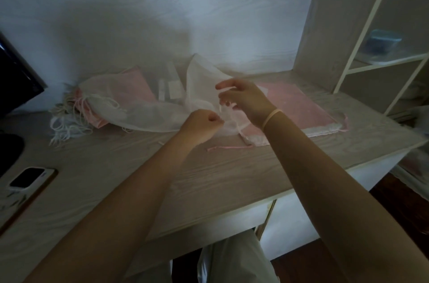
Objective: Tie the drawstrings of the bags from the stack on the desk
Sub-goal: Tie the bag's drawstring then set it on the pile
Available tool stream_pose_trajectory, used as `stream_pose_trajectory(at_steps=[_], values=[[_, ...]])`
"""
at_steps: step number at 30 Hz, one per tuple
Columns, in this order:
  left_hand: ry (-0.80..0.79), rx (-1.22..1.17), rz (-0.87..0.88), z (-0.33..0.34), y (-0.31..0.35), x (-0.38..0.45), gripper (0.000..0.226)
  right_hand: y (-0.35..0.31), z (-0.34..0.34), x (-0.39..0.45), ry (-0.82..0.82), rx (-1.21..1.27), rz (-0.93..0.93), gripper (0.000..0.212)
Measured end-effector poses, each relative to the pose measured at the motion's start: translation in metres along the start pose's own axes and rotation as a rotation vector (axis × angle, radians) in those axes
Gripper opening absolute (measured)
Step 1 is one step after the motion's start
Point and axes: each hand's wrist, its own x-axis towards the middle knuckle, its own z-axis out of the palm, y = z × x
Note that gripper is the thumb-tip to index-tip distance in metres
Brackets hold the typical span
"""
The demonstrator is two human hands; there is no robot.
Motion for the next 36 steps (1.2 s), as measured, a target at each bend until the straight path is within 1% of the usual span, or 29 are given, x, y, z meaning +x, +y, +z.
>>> stream_pose_trajectory(at_steps=[2, 4, 5, 6, 8, 11, 13, 15, 17, 21, 23, 26, 29, 31, 33, 34, 36], values=[[0.0, 0.032, 0.028, 0.0, -0.002, -0.002, 0.035, -0.018, 0.006, 0.007, 0.0, 0.042, -0.047, 0.03], [0.01, 0.005, 0.015, -0.001, -0.003, -0.002, 0.034, -0.028, 0.013, 0.017, 0.03, 0.098, -0.099, 0.035], [0.003, -0.03, -0.007, -0.003, -0.002, -0.001, 0.032, -0.032, 0.016, 0.022, 0.051, 0.084, -0.125, 0.038], [-0.011, -0.086, -0.034, -0.005, -0.001, -0.001, 0.03, -0.033, 0.019, 0.027, 0.077, 0.028, -0.152, 0.042], [-0.04, -0.246, -0.102, -0.012, 0.0, -0.001, 0.029, -0.029, 0.022, 0.034, 0.112, -0.16, -0.196, 0.044], [-0.097, -0.47, -0.197, -0.018, -0.003, 0.0, 0.03, -0.018, 0.021, 0.035, 0.058, -0.407, -0.151, 0.031], [-0.109, -0.591, -0.226, -0.02, -0.007, 0.002, 0.034, -0.008, 0.02, 0.028, -0.036, -0.468, -0.088, 0.022], [-0.111, -0.699, -0.239, -0.021, -0.009, 0.003, 0.033, 0.001, 0.022, 0.02, -0.115, -0.507, -0.068, 0.014], [-0.119, -0.761, -0.248, -0.021, -0.009, 0.002, 0.029, 0.009, 0.024, 0.013, -0.124, -0.546, -0.102, 0.013], [-0.133, -0.778, -0.25, -0.02, -0.009, 0.001, 0.028, 0.018, 0.024, 0.01, 0.007, -0.602, -0.175, 0.009], [-0.125, -0.779, -0.261, -0.018, -0.011, 0.001, 0.028, 0.021, 0.022, 0.009, 0.005, -0.641, -0.188, 0.007], [-0.13, -0.788, -0.278, -0.017, -0.012, 0.0, 0.025, 0.024, 0.02, 0.008, -0.043, -0.68, -0.203, 0.008], [-0.117, -0.782, -0.272, -0.018, -0.008, -0.003, 0.022, 0.025, 0.016, 0.008, -0.034, -0.669, -0.19, 0.007], [-0.04, -0.758, -0.264, -0.017, -0.006, -0.003, 0.02, 0.025, 0.012, 0.006, -0.031, -0.657, -0.173, 0.005], [0.075, -0.673, -0.237, -0.017, -0.008, -0.001, 0.02, 0.027, 0.008, 0.004, -0.041, -0.651, -0.139, 0.001], [0.117, -0.619, -0.218, -0.017, -0.01, 0.0, 0.019, 0.028, 0.006, 0.004, -0.037, -0.649, -0.13, 0.003], [0.15, -0.53, -0.171, -0.018, -0.011, 0.001, 0.013, 0.028, 0.008, 0.001, -0.031, -0.574, -0.129, 0.011]])
